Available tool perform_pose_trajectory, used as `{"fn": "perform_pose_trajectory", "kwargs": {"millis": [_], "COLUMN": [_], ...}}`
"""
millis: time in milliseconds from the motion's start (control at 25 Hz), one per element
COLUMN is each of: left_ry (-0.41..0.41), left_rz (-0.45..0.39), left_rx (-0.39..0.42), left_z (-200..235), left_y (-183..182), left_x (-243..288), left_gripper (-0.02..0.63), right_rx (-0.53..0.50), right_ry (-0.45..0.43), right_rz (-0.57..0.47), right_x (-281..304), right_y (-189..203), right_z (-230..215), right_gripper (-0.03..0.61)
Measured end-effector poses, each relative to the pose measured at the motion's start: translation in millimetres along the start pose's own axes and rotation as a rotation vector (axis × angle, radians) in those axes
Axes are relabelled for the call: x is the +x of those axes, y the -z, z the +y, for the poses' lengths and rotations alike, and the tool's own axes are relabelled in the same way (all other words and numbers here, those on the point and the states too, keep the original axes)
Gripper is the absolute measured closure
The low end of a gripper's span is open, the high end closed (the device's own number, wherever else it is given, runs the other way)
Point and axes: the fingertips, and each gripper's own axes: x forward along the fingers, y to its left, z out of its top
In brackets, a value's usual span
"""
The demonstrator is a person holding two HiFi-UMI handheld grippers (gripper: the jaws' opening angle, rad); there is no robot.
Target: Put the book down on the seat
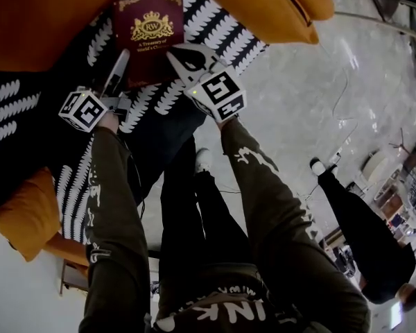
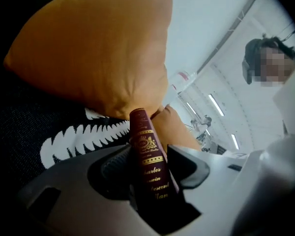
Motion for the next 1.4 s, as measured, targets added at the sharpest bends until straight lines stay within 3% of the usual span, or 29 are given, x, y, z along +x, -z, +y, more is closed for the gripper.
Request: {"fn": "perform_pose_trajectory", "kwargs": {"millis": [120, 280, 400, 520, 680, 840, 1000, 1200, 1400], "left_ry": [-0.021, -0.046, -0.057, -0.048, -0.024, 0.007, 0.047, 0.079, 0.091], "left_rz": [0.001, -0.056, -0.018, -0.011, -0.009, -0.023, -0.053, -0.120, -0.198], "left_rx": [0.041, 0.110, 0.214, 0.316, 0.439, 0.564, 0.662, 0.761, 0.805], "left_z": [-5.9, -2.4, -4.2, -26.3, -71.7, -128.7, -213.8, -319.9, -438.8], "left_y": [-4.4, -21.5, -21.2, -29.8, -44.3, -63.0, -100.2, -123.3, -128.4], "left_x": [3.6, -13.8, -18.4, -15.8, -18.0, -30.0, -58.5, -129.6, -214.1], "left_gripper": [0.388, 0.457, 0.490, 0.590, 0.609, 0.609, 0.609, 0.611, 0.611], "right_rx": [-0.100, -0.069, -0.074, -0.083, -0.100, -0.120, -0.163, -0.232, -0.284], "right_ry": [-0.036, -0.014, -0.006, 0.020, 0.053, 0.087, 0.114, 0.139, 0.135], "right_rz": [0.118, 0.155, 0.101, 0.033, -0.054, -0.148, -0.257, -0.378, -0.484], "right_x": [17.2, 21.5, 17.7, 9.3, -14.4, -58.1, -121.5, -214.4, -325.1], "right_y": [13.1, 24.3, 13.5, -12.0, -52.2, -97.9, -163.2, -224.2, -266.9], "right_z": [17.0, 9.7, 8.7, 7.1, 12.5, 24.9, 56.9, 126.6, 212.6], "right_gripper": [0.569, 0.569, 0.569, 0.569, 0.569, 0.569, 0.569, 0.569, 0.569]}}
